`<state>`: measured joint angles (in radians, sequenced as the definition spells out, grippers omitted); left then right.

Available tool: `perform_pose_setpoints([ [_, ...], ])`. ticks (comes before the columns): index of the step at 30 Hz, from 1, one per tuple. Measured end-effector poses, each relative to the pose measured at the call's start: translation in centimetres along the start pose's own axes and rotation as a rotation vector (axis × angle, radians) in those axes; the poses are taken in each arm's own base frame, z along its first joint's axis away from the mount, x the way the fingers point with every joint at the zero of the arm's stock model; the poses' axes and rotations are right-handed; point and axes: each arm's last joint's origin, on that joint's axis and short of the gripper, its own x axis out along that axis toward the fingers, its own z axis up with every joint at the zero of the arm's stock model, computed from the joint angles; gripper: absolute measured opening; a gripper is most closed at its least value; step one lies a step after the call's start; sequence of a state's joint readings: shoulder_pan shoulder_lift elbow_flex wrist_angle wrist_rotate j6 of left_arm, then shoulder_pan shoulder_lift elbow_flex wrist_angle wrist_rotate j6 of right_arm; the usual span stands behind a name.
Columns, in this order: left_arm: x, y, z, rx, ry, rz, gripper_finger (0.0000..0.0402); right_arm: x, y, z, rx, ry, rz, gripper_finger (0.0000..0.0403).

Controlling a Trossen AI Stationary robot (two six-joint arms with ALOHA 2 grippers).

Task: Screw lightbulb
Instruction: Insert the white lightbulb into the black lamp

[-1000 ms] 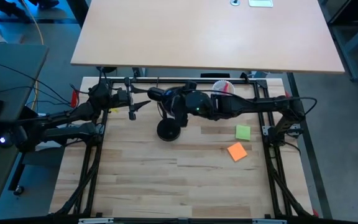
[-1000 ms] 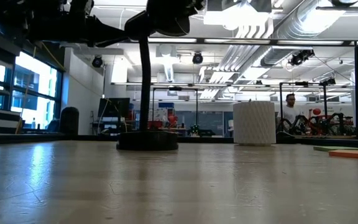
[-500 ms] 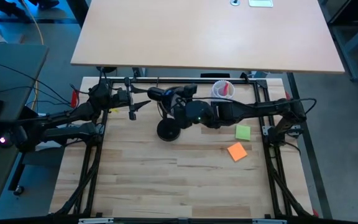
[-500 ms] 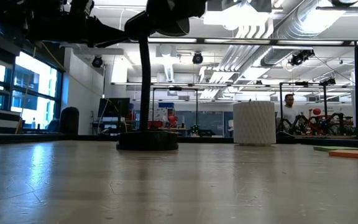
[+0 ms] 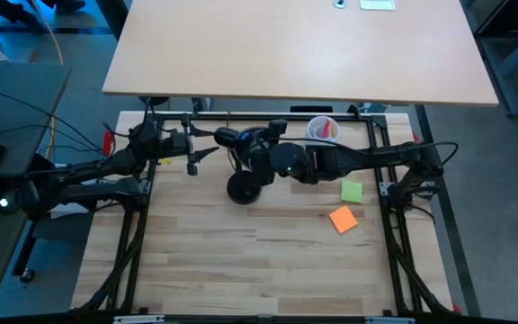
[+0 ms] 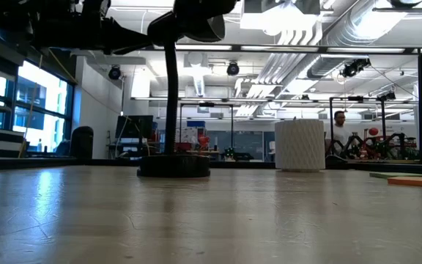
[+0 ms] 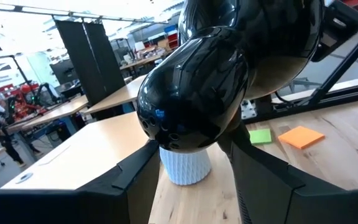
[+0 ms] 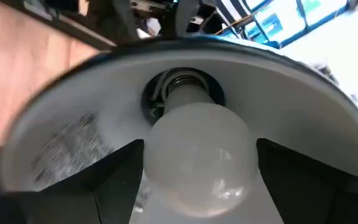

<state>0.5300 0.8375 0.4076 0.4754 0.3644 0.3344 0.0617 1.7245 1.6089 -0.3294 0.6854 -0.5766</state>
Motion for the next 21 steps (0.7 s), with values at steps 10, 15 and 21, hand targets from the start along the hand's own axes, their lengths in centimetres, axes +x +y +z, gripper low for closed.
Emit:
perform_pose_setpoints([
  [10, 0.2, -0.5, 0.2, 0.017, -0.015, -0.019, 0.0177, 0.9, -1.0, -0.3, 0.590, -0.030, 0.029, 0.0304],
  [15, 0.2, -0.5, 0.1, 0.015, -0.010, -0.024, 0.0176, 0.9, -1.3, 0.0, 0.908, -0.067, 0.064, 0.0304],
  [21, 0.2, -0.6, 0.1, 0.013, -0.007, -0.036, 0.0176, 0.9, -1.2, -0.1, 0.896, -0.056, 0.082, 0.0304],
])
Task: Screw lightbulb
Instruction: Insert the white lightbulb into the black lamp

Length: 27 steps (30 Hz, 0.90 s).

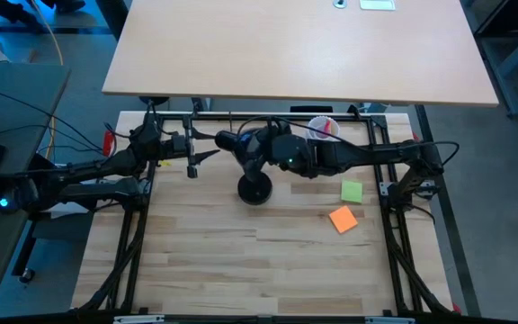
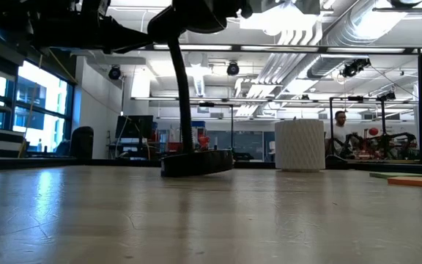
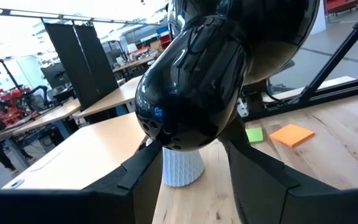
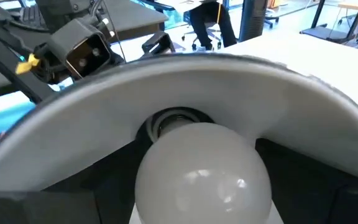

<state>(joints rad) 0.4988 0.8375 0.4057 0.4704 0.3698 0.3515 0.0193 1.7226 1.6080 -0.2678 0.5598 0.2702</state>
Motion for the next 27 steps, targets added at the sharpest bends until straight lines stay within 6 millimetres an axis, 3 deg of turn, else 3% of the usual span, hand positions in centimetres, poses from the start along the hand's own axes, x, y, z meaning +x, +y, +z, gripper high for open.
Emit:
perform_pose_setpoints([
  [12, 0.0, 0.0, 0.0, -0.002, -0.001, -0.010, 0.0176, 0.1, -0.1, -0.6, -0.280, 0.075, 0.098, 0.0304],
  [27, 0.0, -0.1, 0.1, -0.010, -0.004, -0.016, 0.0176, -1.4, 1.6, -1.0, -0.882, 0.054, -0.122, 0.0304],
])
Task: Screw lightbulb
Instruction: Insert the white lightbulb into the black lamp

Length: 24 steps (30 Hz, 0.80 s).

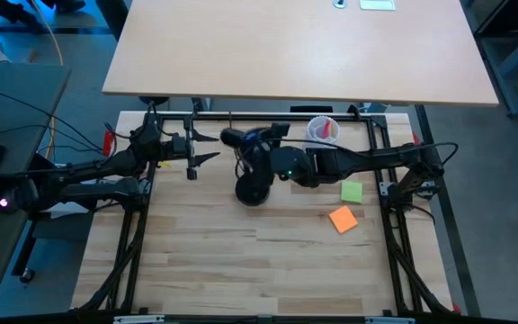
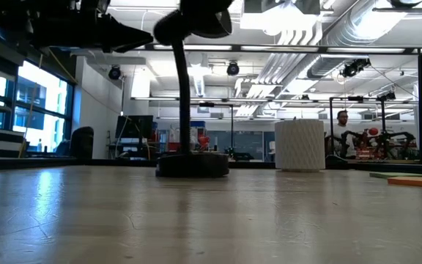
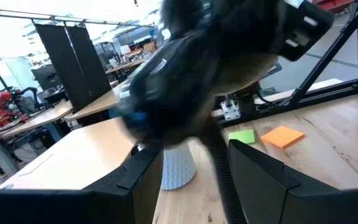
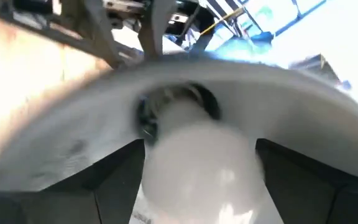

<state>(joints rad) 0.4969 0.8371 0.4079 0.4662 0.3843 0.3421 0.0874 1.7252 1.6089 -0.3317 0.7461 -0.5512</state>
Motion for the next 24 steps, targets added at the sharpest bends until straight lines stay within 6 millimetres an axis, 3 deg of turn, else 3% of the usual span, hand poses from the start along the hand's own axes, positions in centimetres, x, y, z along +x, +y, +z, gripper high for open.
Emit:
perform_pose_setpoints([
  [5, 0.0, 0.0, 0.0, -0.014, -0.001, 0.006, 0.0176, -0.6, 0.6, 0.4, -0.143, -0.004, -0.007, 0.0304],
  [9, 0.0, 0.0, 0.0, -0.015, 0.000, 0.008, 0.0176, -0.6, 0.6, 0.3, -0.160, 0.004, -0.017, 0.0304],
  [17, 0.0, 0.0, 0.0, -0.015, 0.001, 0.011, 0.0176, -0.7, 0.6, 0.3, -0.048, 0.007, -0.014, 0.0304],
  [24, 0.0, 0.0, 0.0, -0.019, 0.003, 0.012, 0.0176, -0.7, 1.4, -1.3, 0.084, 0.135, 0.044, 0.0304],
])
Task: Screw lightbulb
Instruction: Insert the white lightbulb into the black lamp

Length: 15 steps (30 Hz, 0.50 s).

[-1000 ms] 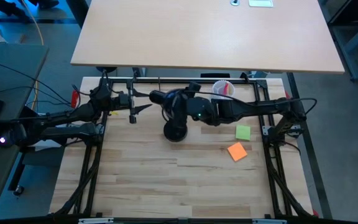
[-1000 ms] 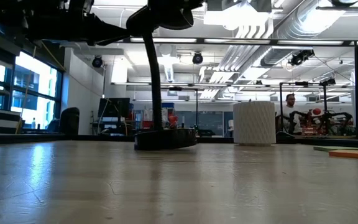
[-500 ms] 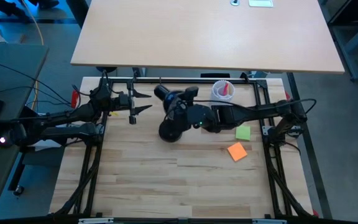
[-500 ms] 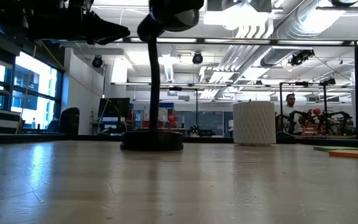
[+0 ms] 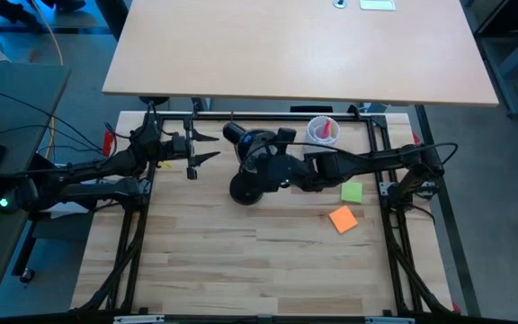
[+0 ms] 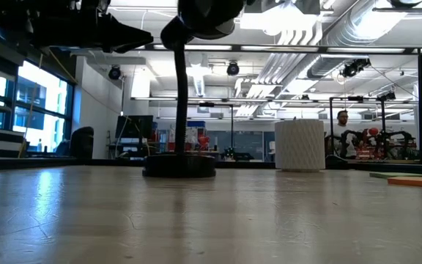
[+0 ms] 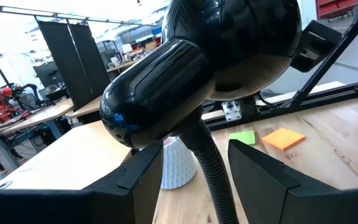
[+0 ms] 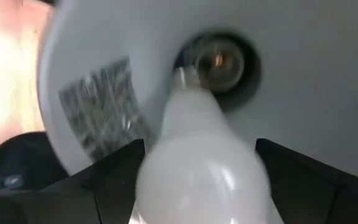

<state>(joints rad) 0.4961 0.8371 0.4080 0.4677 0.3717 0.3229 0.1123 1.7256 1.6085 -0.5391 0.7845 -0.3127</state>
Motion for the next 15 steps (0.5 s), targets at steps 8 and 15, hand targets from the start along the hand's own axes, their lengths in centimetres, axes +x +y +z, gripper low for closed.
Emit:
perform_pose_setpoints([
  [8, 0.00, 0.01, 0.00, -0.004, 0.000, 0.001, 0.0176, 0.28, -0.23, -0.69, 0.109, 0.053, 0.003, 0.0304],
  [15, -0.10, 0.08, 0.09, -0.003, 0.004, 0.029, 0.0175, -0.05, 0.13, -0.54, 0.088, 0.042, 0.016, 0.0262],
])
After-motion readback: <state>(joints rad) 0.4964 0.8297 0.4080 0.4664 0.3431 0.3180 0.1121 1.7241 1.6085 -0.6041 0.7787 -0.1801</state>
